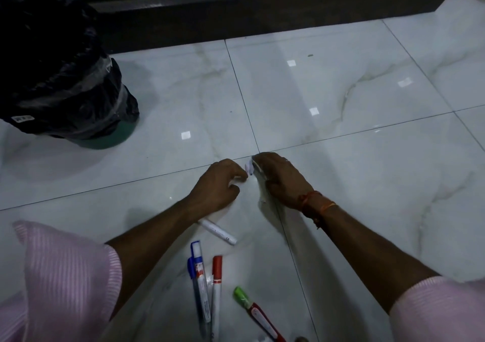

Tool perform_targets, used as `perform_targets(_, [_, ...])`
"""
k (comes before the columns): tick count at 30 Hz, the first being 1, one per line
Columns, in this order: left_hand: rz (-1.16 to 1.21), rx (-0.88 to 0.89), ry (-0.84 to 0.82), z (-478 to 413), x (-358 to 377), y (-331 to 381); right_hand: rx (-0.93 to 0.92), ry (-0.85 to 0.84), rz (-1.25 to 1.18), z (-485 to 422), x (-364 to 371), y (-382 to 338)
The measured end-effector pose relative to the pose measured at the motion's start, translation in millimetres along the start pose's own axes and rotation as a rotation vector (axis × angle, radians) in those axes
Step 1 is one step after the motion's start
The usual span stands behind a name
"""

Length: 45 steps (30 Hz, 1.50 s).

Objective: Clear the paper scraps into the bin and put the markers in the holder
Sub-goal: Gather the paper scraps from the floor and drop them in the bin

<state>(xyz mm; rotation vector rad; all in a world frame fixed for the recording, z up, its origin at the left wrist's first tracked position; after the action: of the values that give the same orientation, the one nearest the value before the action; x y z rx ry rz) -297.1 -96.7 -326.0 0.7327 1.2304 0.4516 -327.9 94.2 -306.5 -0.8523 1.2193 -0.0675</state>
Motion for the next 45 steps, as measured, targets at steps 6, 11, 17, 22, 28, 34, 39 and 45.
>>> perform_targets(6, [-0.101,0.002,0.220,14,-37,-36,-0.079,-0.101,0.118,23,19,-6])
perform_targets(11, [-0.155,-0.107,0.315,34,-65,-72,0.030,0.025,-0.080,33,3,1])
perform_targets(17, [-0.309,-0.218,0.326,68,-80,-107,-0.022,-0.120,0.197,42,17,-9])
perform_targets(22, [-0.353,-0.340,0.267,88,-92,-108,-0.123,-0.035,0.353,43,51,-31])
perform_targets(28, [-0.384,-0.439,0.159,100,-97,-101,-0.151,-0.028,0.342,13,62,-56])
perform_targets(34, [-0.338,-0.509,0.130,119,-108,-104,-0.015,0.132,-0.073,-35,55,-104])
perform_targets(39, [-0.282,-0.625,0.115,139,-124,-113,-0.197,0.274,-0.230,-86,24,-189])
perform_targets(45, [-0.383,-0.693,0.138,154,-128,-109,-0.466,0.439,-0.237,-157,-19,-294])
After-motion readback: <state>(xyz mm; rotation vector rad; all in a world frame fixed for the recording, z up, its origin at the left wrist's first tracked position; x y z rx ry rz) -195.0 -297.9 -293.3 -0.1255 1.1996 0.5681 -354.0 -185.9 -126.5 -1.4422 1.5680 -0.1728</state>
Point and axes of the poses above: each hand's wrist, its own z-axis away from the middle knuckle, its own x-axis out of the palm, y = z × x, the point moved 2 cm from there along -z, towards the middle knuckle, and after that the axes turned 2 degrees about z, right-handed, at the moved point
